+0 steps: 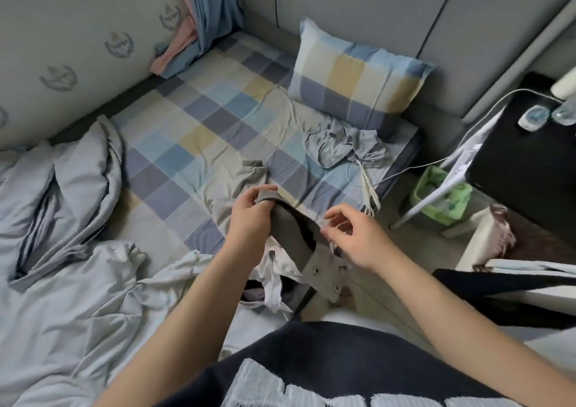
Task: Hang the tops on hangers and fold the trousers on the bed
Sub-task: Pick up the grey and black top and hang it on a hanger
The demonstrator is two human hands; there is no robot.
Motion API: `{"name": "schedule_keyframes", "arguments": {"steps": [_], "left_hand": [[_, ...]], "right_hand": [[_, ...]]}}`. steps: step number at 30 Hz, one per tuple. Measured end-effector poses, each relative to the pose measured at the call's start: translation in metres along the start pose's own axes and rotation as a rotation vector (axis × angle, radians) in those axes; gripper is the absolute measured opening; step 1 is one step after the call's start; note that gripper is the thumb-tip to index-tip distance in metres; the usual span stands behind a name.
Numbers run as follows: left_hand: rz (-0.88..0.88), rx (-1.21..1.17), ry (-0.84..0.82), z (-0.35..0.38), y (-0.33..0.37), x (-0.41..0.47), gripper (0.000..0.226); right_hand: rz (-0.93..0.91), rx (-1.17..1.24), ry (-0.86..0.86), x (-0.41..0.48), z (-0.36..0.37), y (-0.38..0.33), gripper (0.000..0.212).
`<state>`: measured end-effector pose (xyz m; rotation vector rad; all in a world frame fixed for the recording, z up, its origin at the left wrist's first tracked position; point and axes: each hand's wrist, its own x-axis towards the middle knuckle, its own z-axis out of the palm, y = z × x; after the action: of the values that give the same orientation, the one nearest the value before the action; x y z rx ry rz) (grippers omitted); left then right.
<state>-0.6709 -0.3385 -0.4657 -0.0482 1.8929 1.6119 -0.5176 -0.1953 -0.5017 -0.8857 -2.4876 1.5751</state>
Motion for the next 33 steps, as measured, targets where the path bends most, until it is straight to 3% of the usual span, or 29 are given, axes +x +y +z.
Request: {"name": "schedule_keyframes", "arguments": {"steps": [3,5,11,14,21,24,26,29,33], "left_hand": [[0.132,0.166,-0.121,0.012,0.013,-0.012,0.038],[0.263,0.281,-0.199,0.014,0.020,-0.017,0.032],[0.467,0.537,-0.346,0.004,0.041,-0.037,0.019],[0.527,0.455,-0.290,-0.003,0.045,-0.048,0.021],[0.647,0.099,0.152,-0.051,0.068,-0.062,0.020],[0.647,0.087,0.363,-0.074,0.064,-0.061,0.021],[0.571,0.103,0.418,-0.079,0.050,-0.055,0.023],[0.374,0.187,0.299,-0.071,0.026,-0.050,0.021],[0.334,0.475,0.038,-0.045,-0.001,-0.055,0.068]], "right_hand": [[-0.043,-0.085,-0.060,0.001,-0.003,-0.004,0.063],[-0.087,-0.125,-0.128,0.004,0.000,-0.013,0.073],[-0.186,0.032,-0.069,0.015,0.008,-0.034,0.025],[-0.168,-0.106,-0.188,0.025,0.010,-0.032,0.014],[-0.016,-0.385,-0.304,0.045,0.023,0.031,0.007],[-0.002,-0.396,-0.316,0.054,0.015,0.031,0.015],[-0.055,-0.343,-0.303,0.061,0.011,0.010,0.022],[-0.176,-0.172,-0.254,0.071,0.008,-0.035,0.019],[-0.307,0.038,-0.343,0.066,0.004,-0.095,0.023]]}}
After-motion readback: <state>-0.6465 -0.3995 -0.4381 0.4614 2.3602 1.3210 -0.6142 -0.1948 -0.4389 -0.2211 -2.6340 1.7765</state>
